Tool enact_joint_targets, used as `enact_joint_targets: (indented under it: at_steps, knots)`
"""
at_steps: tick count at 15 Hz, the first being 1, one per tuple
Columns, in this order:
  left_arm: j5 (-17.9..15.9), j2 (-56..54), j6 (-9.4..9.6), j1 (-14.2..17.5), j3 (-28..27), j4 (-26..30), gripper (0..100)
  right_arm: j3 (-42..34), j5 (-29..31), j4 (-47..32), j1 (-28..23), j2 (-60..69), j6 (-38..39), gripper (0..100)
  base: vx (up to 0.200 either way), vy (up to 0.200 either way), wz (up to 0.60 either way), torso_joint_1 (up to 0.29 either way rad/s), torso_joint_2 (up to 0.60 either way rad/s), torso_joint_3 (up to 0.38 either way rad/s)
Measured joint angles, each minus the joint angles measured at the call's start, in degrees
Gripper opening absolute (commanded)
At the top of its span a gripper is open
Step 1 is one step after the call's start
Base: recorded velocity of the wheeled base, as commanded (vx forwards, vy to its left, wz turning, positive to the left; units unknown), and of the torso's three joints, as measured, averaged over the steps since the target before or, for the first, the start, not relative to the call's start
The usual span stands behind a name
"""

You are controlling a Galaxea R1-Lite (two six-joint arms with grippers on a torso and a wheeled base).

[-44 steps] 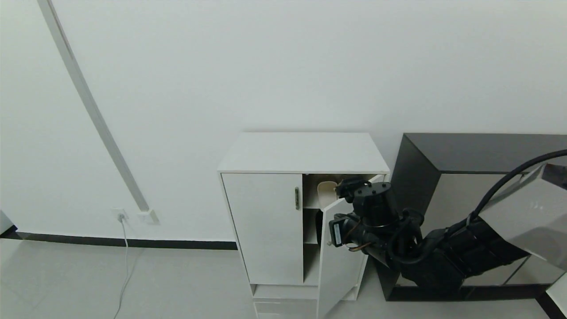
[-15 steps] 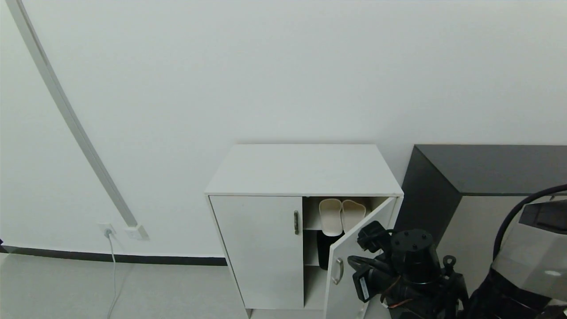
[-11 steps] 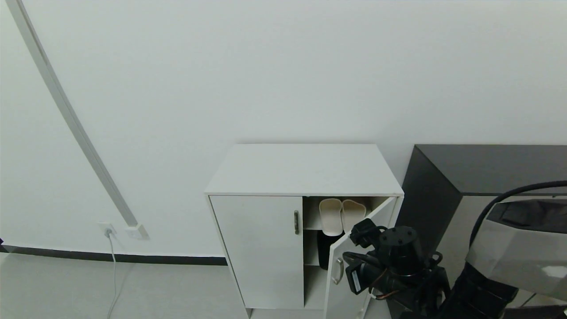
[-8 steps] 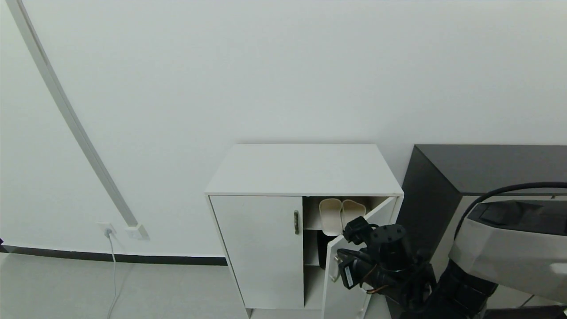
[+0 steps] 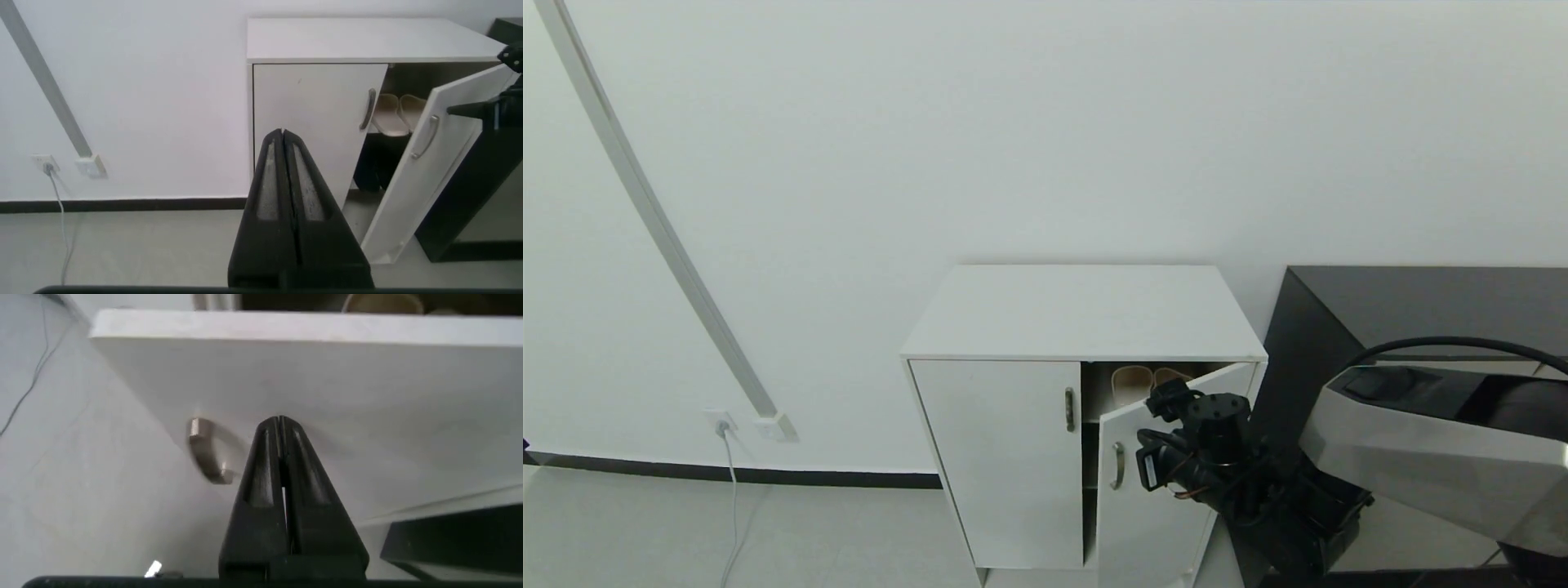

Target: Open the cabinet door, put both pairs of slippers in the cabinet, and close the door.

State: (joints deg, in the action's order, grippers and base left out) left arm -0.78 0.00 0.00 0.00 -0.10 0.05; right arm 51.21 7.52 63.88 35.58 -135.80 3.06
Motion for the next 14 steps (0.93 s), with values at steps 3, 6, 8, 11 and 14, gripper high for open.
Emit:
enact_joint_targets:
  at_steps: [3,6,8,11,14]
  knots:
    - [-0.01,0.0,0.0,0.0,0.0,0.0,0,4.92,-0.09,0.0,-1.83,-2.86,0.02,0,0.0,0.0,0.0,0.0,0.0,0.0]
    - [-0.01,0.0,0.0,0.0,0.0,0.0,0,8.79,-0.05,0.0,-3.95,-5.38,0.09,0,0.0,0.0,0.0,0.0,0.0,0.0]
    - [-0.01,0.0,0.0,0.0,0.0,0.0,0,10.22,-0.06,-0.18,-4.67,-6.36,0.11,0,0.0,0.0,0.0,0.0,0.0,0.0]
    - [0.0,0.0,0.0,0.0,0.0,-0.02,0,11.68,-0.05,-0.2,-5.38,-7.17,0.11,0,0.0,0.0,0.0,0.0,0.0,0.0]
    - [0.0,0.0,0.0,0.0,0.0,-0.02,0,13.31,-0.02,-0.24,-5.6,-8.06,0.11,0,0.0,0.0,0.0,0.0,0.0,0.0]
